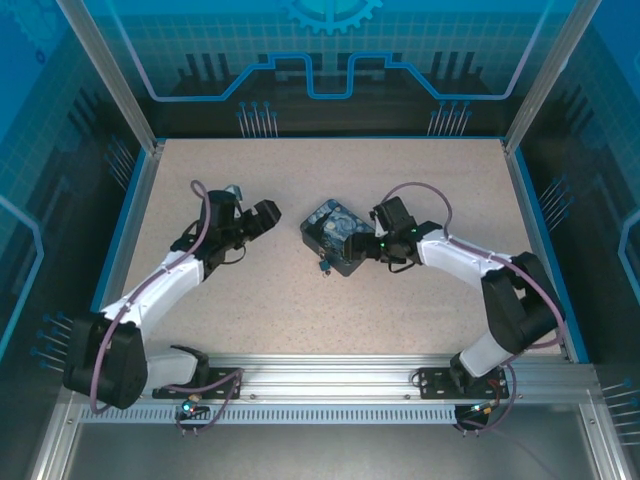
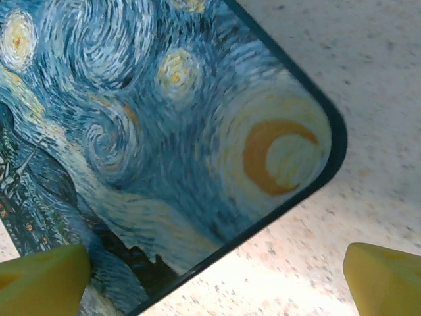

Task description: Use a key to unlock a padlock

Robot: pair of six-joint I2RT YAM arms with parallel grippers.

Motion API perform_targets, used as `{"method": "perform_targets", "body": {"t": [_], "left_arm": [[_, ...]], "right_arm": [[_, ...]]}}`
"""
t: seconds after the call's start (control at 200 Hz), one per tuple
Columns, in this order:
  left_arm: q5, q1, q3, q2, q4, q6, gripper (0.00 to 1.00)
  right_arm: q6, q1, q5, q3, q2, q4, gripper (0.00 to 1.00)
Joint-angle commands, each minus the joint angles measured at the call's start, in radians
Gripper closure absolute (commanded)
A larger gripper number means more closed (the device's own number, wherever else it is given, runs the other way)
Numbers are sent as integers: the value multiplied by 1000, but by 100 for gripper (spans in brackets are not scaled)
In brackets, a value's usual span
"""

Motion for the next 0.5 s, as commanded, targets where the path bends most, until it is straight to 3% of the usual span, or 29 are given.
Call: {"method": "perform_targets", "body": {"t": [0.0,0.23,0.495], "left_arm": [[38,26,-33,-69,-24,28,10],[45,46,-77,-131,-38,45,9],[113,73,-85,-86,16,26,8]], "right_arm": [[-43,-21,-62,86,57,90,0],[-165,-35,-120,247,212,111,0],[-247,-50,-254,424,402,187,0]]}}
